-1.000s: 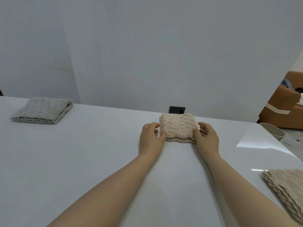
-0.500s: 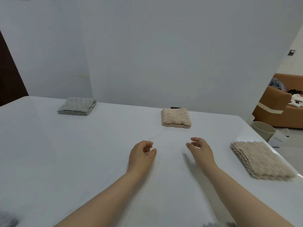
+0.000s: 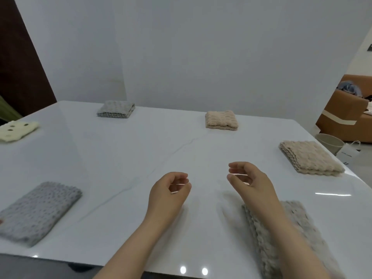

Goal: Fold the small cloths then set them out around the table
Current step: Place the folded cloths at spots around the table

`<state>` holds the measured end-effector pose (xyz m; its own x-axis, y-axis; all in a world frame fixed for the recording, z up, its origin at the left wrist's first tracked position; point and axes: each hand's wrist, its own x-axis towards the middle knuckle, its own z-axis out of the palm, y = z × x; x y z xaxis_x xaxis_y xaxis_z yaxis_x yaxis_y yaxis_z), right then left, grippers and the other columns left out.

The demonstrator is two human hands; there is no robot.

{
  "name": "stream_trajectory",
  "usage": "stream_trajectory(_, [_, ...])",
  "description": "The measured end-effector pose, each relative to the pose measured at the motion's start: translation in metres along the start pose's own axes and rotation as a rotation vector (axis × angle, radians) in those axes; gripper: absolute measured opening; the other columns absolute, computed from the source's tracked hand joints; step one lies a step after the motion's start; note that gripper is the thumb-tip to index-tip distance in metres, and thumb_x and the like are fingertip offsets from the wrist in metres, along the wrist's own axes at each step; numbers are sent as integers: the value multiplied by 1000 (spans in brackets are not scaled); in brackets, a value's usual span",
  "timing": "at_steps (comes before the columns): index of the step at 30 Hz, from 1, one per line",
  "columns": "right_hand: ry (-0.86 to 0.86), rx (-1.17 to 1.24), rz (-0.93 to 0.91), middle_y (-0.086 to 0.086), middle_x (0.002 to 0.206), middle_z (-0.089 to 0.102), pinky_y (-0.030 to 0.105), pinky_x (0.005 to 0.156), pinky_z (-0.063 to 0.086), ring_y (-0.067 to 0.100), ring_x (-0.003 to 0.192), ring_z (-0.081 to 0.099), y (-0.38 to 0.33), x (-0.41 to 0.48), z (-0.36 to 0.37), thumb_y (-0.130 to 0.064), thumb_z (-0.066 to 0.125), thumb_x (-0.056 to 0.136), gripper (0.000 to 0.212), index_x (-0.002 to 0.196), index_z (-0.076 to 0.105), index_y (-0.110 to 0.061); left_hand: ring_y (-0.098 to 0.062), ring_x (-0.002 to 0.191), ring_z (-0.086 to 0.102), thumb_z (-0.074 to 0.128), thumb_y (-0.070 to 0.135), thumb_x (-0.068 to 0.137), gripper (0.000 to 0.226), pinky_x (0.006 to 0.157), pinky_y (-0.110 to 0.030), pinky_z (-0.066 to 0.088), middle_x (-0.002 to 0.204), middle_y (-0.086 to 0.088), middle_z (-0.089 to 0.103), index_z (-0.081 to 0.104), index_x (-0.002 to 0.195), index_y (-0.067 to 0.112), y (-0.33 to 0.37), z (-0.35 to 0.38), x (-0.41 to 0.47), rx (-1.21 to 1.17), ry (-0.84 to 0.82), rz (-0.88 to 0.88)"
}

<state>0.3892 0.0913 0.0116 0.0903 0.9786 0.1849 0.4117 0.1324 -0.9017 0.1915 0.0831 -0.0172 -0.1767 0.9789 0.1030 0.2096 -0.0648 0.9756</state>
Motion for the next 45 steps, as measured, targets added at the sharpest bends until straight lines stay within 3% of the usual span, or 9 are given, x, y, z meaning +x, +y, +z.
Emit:
stream_trajectory(3, [-49, 5, 8, -17, 105, 64, 3, 64, 46, -8, 87, 61, 1, -8, 10, -20, 62, 89, 21, 105, 63, -33, 8, 81, 62, 64, 16, 85, 18, 65, -3, 46, 95, 13, 69, 66, 98, 27, -3, -8, -8, -4, 16, -30])
stream_trajectory(8, [-45, -10, 33, -18, 103, 65, 9, 69, 48, -4, 93, 62, -4, 5, 18, -21, 63, 89, 21, 104, 63, -35, 7, 82, 62, 65, 15, 85, 20, 64, -3, 44, 94, 15, 68, 66, 100, 29, 6, -8, 11, 14, -40, -21])
stream_trajectory(13, [-20, -11, 140, -15, 102, 66, 4, 67, 46, -2, 91, 63, -14, 29, 9, -19, 63, 89, 20, 103, 64, -32, 7, 83, 62, 64, 15, 85, 20, 65, -3, 45, 95, 14, 69, 66, 100, 28, 26, 0, 39, 5, -97, -75])
stream_trajectory(24, [-37, -36, 372, -13, 99, 65, 5, 64, 45, -1, 90, 62, -104, 33, -29, -16, 60, 90, 20, 105, 63, -29, 9, 78, 60, 62, 14, 85, 19, 62, 0, 43, 95, 11, 67, 65, 101, 25, 122, -18, 49, 102, -203, -229])
stream_trajectory(30, [-44, -57, 488, -11, 101, 65, 10, 65, 45, 3, 89, 62, -138, 2, -46, -15, 60, 90, 20, 107, 63, -26, 1, 84, 61, 61, 14, 87, 19, 65, 1, 42, 97, 12, 65, 64, 103, 24, 151, -35, 22, 218, -312, -295])
stream_trajectory(39, [-26, -79, 573, -10, 101, 64, 8, 64, 44, 2, 89, 60, -126, -37, -87, -12, 59, 91, 20, 109, 62, -21, -2, 84, 60, 60, 20, 87, 16, 64, -9, 42, 96, 13, 64, 62, 102, 27, 158, -17, -13, 315, -401, -335])
stream_trajectory(45, [-114, -89, 530, -9, 102, 64, 11, 67, 43, 4, 90, 60, -97, -30, -137, -13, 57, 91, 21, 108, 61, -24, -2, 80, 59, 59, 19, 88, 17, 64, -11, 42, 98, 11, 64, 62, 104, 24, 162, 29, -37, 304, -300, -381])
